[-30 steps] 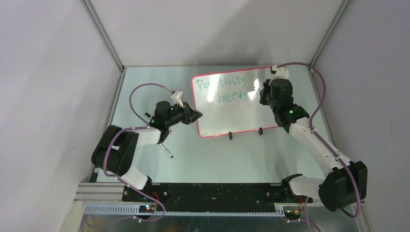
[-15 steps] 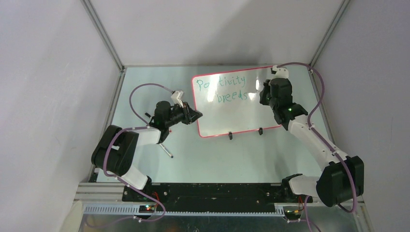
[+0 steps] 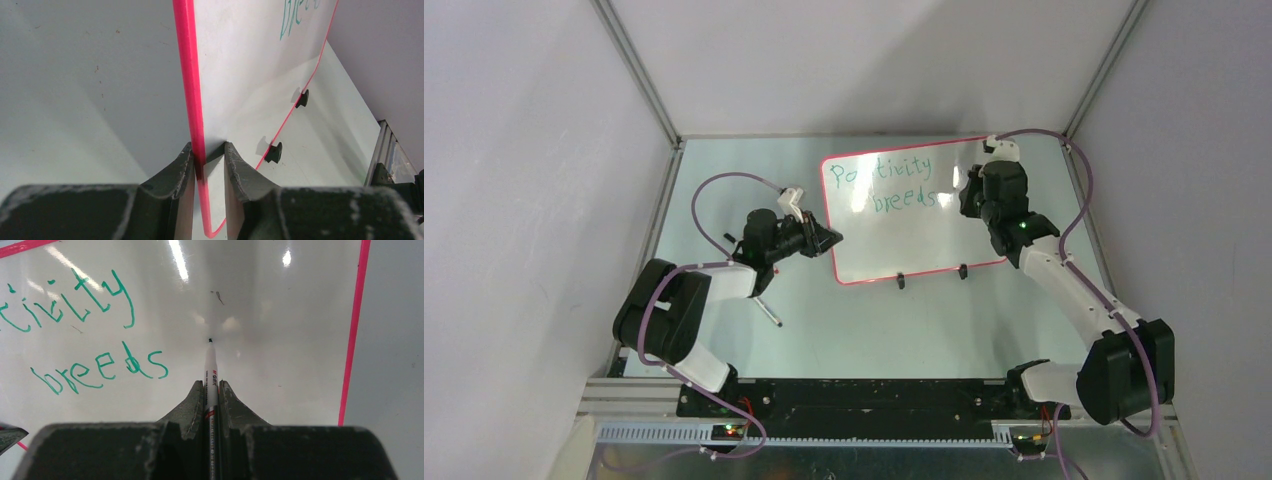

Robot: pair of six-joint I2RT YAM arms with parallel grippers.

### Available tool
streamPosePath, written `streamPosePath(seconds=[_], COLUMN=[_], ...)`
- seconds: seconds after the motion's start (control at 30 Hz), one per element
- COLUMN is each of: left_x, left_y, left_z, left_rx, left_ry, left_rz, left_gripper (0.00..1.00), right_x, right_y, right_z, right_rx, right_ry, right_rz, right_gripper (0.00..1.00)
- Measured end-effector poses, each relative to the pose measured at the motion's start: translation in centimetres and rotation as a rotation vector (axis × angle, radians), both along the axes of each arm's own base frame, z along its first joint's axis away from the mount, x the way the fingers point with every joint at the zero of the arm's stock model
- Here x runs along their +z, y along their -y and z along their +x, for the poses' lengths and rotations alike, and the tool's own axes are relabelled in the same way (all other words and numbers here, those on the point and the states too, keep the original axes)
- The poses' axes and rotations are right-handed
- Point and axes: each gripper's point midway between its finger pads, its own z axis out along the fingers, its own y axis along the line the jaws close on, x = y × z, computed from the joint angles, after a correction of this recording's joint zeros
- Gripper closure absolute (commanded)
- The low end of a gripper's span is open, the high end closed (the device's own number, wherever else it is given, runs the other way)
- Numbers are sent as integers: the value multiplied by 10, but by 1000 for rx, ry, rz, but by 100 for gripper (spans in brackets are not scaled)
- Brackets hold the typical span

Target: Write a sentence on the whiteboard

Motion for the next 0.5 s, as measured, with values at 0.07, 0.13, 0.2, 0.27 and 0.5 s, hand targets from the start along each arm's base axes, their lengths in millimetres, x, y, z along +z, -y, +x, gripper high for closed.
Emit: streamPosePath(seconds=[0.07,0.13,0.2,0.27,0.5], left_x=[0,0,0,0,0], left_y=[0,0,0,0,0], left_z=[0,0,0,0,0], left_rx=[0,0,0,0,0], left_ry=[0,0,0,0,0], left_rz=[0,0,0,0,0], left_gripper=[76,77,76,76,76], right_x=[0,0,0,0,0], right_y=[1,2,4,4,2], right_z=[0,1,1,1,1], right_rx=[-9,-18,-24,-23,-12], right_ry=[-1,-1,-1,-2,-4], right_rz=[4,10,14,18,27], right_gripper=[100,100,100,100,100])
